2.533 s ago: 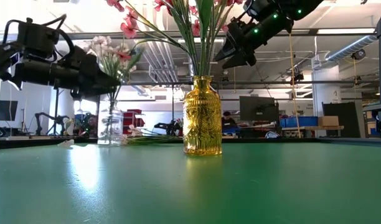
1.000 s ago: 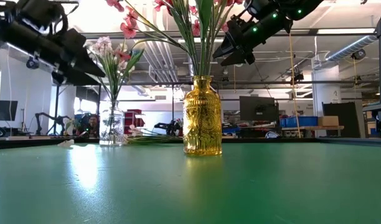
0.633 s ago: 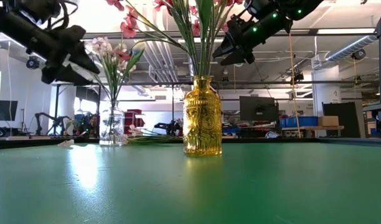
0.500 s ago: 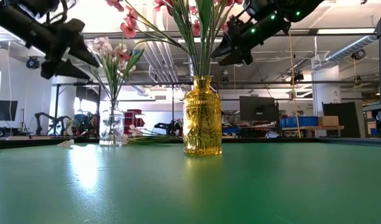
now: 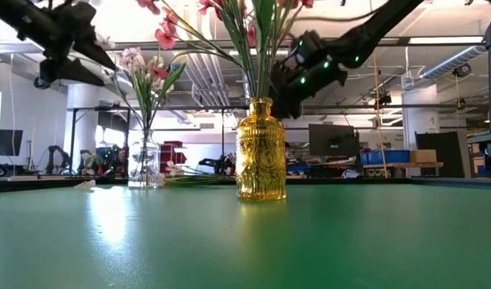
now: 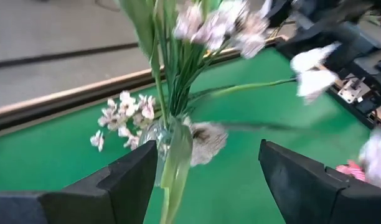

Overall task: Sort flowers into vase by color
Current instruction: Adjust the white flowers in the transparent vase, then put the white flower into the transparent vase

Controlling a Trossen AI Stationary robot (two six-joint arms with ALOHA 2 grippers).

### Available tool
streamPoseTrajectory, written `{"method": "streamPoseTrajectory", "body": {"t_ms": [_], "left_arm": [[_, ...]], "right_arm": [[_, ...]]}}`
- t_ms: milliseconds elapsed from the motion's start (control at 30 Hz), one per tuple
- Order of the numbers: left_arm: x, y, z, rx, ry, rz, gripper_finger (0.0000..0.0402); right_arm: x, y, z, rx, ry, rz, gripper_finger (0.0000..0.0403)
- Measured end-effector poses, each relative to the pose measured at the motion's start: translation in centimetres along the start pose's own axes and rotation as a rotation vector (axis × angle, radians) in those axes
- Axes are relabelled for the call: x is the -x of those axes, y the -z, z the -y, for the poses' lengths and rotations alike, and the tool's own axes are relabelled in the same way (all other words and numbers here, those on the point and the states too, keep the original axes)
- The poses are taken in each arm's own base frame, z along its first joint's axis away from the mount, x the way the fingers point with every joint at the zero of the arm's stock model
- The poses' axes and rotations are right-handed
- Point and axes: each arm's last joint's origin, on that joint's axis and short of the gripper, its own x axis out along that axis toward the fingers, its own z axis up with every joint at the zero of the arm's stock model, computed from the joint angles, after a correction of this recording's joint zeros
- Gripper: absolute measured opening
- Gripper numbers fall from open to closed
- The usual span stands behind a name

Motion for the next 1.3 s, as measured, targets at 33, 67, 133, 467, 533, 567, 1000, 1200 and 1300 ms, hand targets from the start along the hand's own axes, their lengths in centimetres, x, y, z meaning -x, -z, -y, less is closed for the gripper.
{"method": "streamPoseTrajectory", "body": {"t_ms": [33,67,133,467,533,567,1000,1200,1300], "left_arm": [[0.3,-0.2,0.1,-0.011,0.003,0.009,0.0271],[0.6,-0.3,0.1,-0.019,0.005,0.016,0.0271],[1.1,-0.4,0.2,-0.033,0.007,0.022,0.0271],[2.8,-1.4,0.6,-0.093,0.038,0.146,0.0271],[3.0,-1.8,0.8,-0.110,0.053,0.199,0.0271],[3.1,-2.0,0.9,-0.124,0.061,0.227,0.0271],[1.9,-3.6,1.7,-0.222,0.175,0.367,0.0271],[1.5,-3.9,1.7,-0.219,0.163,0.373,0.0271],[1.6,-4.1,1.7,-0.201,0.128,0.383,0.0271]], "right_arm": [[-0.5,0.5,0.2,0.001,-0.001,-0.015,0.0320],[-0.9,0.9,0.5,-0.002,-0.007,-0.023,0.0320],[-1.6,1.7,1.1,-0.015,-0.040,-0.035,0.0320],[-4.9,5.2,2.0,-0.040,-0.109,-0.071,0.0316],[-5.2,5.7,2.1,-0.047,-0.110,-0.086,0.0311],[-5.3,5.8,2.0,-0.045,-0.112,-0.087,0.0309],[-7.5,8.4,2.1,-0.031,-0.065,-0.131,0.0295],[-8.7,8.1,2.5,-0.009,-0.068,-0.138,0.0293],[-9.1,7.8,2.7,0.005,-0.071,-0.154,0.0293]]}}
